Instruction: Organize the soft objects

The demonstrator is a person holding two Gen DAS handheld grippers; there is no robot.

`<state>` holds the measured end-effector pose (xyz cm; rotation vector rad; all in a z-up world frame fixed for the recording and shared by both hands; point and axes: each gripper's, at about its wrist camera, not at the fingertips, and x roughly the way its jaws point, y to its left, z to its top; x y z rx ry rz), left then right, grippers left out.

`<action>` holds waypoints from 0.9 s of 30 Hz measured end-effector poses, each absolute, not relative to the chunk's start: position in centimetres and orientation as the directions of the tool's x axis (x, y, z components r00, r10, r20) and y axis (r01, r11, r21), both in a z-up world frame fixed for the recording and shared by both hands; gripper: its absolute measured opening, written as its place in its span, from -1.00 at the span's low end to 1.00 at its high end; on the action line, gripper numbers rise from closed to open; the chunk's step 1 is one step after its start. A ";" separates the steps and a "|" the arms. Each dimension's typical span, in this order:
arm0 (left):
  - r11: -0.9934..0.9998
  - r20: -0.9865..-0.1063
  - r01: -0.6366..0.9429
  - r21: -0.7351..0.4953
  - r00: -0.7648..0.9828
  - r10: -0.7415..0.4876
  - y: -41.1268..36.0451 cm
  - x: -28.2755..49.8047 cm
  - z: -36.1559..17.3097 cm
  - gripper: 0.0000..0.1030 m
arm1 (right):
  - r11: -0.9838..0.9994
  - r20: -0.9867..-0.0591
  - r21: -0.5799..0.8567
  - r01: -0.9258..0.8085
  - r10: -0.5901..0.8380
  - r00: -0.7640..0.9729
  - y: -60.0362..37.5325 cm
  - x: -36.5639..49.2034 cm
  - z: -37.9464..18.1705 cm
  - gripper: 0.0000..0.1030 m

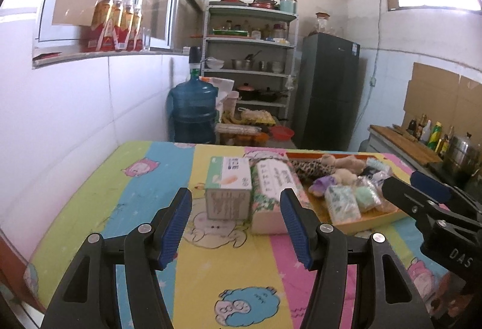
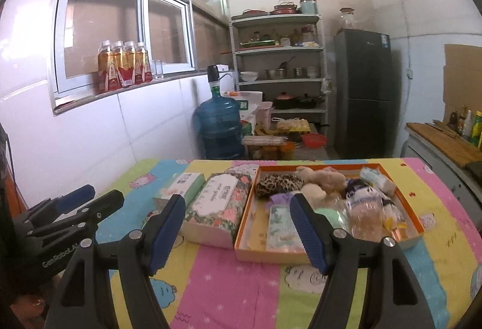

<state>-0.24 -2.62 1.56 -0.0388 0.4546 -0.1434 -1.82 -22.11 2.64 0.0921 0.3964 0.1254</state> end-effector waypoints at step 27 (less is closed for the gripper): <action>1.000 -0.375 0.026 -0.009 0.927 -0.027 -1.9 -3.7 1.3 0.22 | 0.993 -0.392 0.089 0.083 -0.042 0.919 -20.3 -4.8 1.4 0.39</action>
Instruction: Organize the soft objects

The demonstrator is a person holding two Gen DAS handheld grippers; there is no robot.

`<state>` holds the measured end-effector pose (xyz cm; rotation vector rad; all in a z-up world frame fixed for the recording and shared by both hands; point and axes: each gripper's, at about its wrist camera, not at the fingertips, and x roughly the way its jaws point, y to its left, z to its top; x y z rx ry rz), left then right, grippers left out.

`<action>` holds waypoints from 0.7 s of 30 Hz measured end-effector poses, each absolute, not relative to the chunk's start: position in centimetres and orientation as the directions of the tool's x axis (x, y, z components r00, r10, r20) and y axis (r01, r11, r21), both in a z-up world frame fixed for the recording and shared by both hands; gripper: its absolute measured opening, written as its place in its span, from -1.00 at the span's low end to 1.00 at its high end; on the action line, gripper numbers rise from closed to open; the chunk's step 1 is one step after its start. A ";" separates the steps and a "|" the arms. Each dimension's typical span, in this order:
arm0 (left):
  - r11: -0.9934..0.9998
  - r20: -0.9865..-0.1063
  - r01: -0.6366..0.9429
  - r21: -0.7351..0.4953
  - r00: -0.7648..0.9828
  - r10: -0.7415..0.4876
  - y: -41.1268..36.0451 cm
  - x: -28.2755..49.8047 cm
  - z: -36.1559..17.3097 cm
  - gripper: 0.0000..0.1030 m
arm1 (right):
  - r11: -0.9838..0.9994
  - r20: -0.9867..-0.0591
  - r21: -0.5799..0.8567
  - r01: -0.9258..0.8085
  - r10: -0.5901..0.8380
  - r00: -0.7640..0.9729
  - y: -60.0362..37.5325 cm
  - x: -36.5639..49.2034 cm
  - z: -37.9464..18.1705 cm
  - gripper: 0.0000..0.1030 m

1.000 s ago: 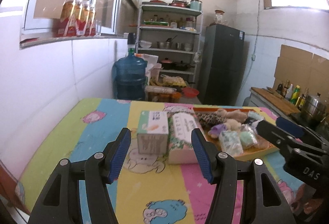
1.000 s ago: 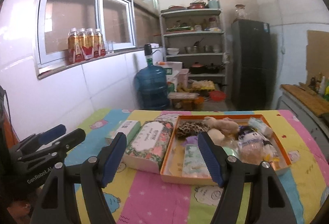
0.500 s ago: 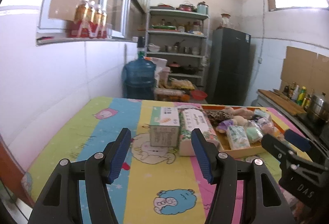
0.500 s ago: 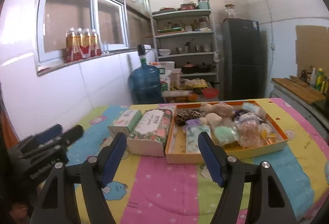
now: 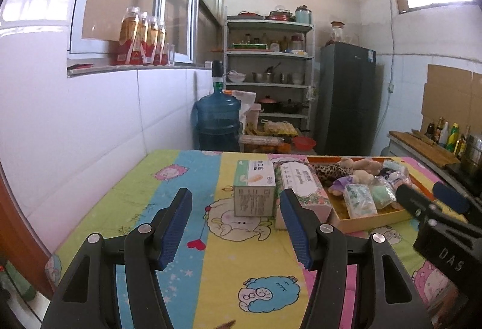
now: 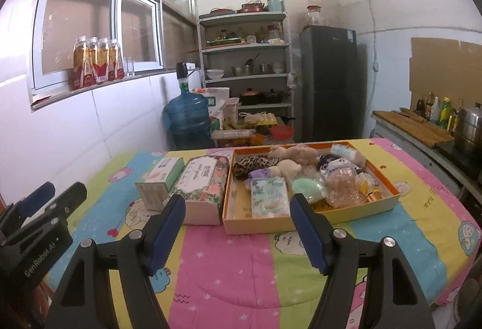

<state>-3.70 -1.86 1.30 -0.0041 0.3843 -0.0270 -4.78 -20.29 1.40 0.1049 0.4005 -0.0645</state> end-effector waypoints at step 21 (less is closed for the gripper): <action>1.000 -0.394 0.024 -0.011 0.919 -0.027 -1.9 -3.3 1.3 0.22 | 0.997 -0.386 0.033 0.064 -0.046 0.921 -18.9 -4.2 2.0 0.39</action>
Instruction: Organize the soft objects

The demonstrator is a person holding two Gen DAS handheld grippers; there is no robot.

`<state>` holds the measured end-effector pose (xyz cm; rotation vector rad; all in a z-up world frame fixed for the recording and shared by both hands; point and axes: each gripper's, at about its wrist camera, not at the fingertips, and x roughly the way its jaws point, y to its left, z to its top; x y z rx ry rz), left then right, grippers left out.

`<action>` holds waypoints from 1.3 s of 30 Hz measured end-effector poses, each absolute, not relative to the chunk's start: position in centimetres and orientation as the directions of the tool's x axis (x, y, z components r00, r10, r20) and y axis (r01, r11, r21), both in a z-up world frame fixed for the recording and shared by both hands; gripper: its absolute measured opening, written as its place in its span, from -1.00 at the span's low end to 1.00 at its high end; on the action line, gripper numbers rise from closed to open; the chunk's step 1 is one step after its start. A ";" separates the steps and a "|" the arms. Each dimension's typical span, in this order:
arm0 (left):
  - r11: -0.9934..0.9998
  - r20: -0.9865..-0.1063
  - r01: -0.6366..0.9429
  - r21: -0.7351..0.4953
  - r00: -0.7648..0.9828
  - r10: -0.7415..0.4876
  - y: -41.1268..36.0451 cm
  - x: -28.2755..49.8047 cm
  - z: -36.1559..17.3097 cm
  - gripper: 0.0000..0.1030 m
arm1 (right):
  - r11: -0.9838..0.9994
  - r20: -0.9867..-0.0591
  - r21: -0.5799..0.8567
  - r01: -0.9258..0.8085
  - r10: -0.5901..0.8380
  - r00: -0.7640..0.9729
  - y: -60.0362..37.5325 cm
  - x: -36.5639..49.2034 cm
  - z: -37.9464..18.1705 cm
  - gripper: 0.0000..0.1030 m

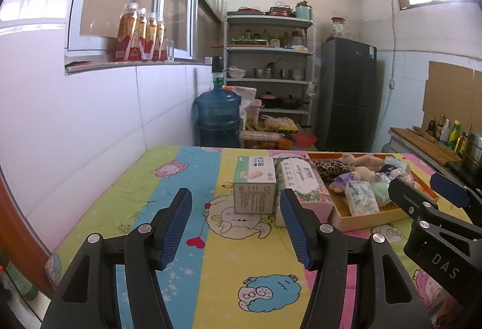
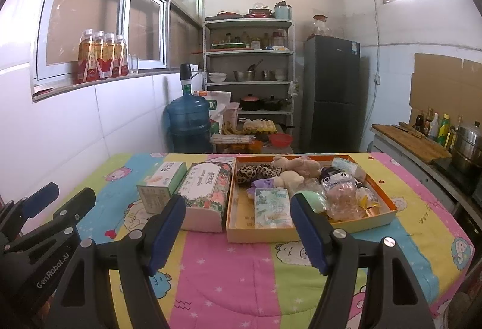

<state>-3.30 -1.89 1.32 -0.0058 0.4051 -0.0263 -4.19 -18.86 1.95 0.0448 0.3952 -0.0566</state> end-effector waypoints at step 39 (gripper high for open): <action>0.999 -0.394 0.033 -0.004 0.918 -0.032 -2.3 -3.2 1.4 0.22 | 0.998 -0.392 0.037 0.056 -0.037 0.919 -18.7 -4.2 1.9 0.39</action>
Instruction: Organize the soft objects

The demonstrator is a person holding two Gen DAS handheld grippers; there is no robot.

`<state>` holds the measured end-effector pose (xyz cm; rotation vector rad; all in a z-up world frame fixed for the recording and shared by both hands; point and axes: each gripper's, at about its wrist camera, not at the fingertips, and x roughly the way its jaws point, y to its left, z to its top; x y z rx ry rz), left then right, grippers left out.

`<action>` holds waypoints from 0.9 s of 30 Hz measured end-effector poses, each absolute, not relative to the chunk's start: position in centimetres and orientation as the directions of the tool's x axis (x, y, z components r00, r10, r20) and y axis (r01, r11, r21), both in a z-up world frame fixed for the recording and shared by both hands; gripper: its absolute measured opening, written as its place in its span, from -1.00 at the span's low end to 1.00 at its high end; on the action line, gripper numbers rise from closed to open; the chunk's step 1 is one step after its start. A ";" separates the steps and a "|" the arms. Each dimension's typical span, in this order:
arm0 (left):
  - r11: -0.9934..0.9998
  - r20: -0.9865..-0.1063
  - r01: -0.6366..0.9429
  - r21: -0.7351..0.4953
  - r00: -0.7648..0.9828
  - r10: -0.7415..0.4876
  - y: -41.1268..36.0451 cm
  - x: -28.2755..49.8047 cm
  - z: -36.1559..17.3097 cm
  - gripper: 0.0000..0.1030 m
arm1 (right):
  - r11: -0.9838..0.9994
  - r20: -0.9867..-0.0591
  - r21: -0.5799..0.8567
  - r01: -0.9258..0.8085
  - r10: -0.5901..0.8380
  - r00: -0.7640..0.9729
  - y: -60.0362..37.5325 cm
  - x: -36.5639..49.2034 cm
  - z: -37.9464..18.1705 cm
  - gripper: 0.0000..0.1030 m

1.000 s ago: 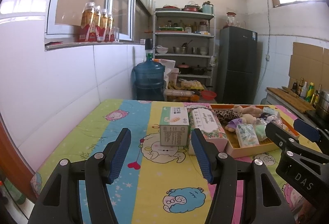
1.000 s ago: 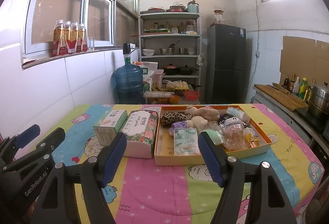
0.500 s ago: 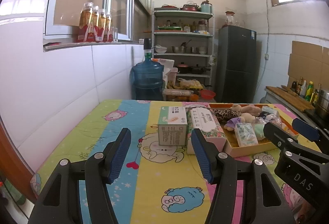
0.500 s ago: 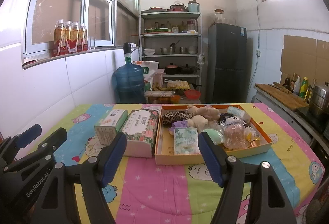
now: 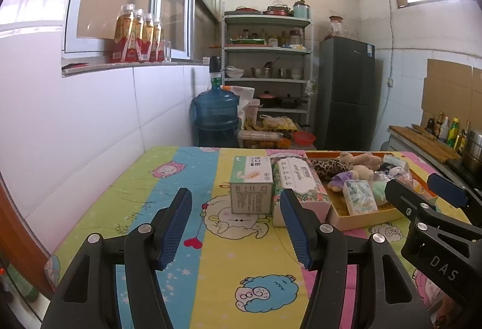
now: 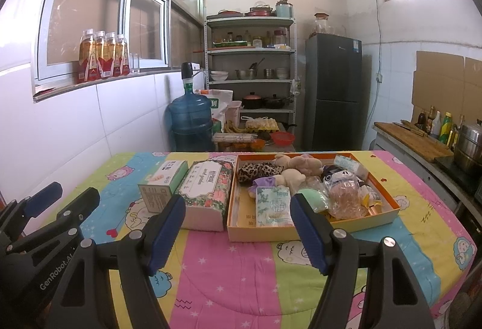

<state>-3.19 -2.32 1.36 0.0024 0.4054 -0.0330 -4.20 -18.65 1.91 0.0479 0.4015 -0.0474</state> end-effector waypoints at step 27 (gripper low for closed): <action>0.999 -0.399 0.041 -0.002 0.916 -0.038 -2.8 -2.9 1.1 0.22 | 0.998 -0.398 0.042 0.054 -0.033 0.917 -18.4 -4.2 1.7 0.39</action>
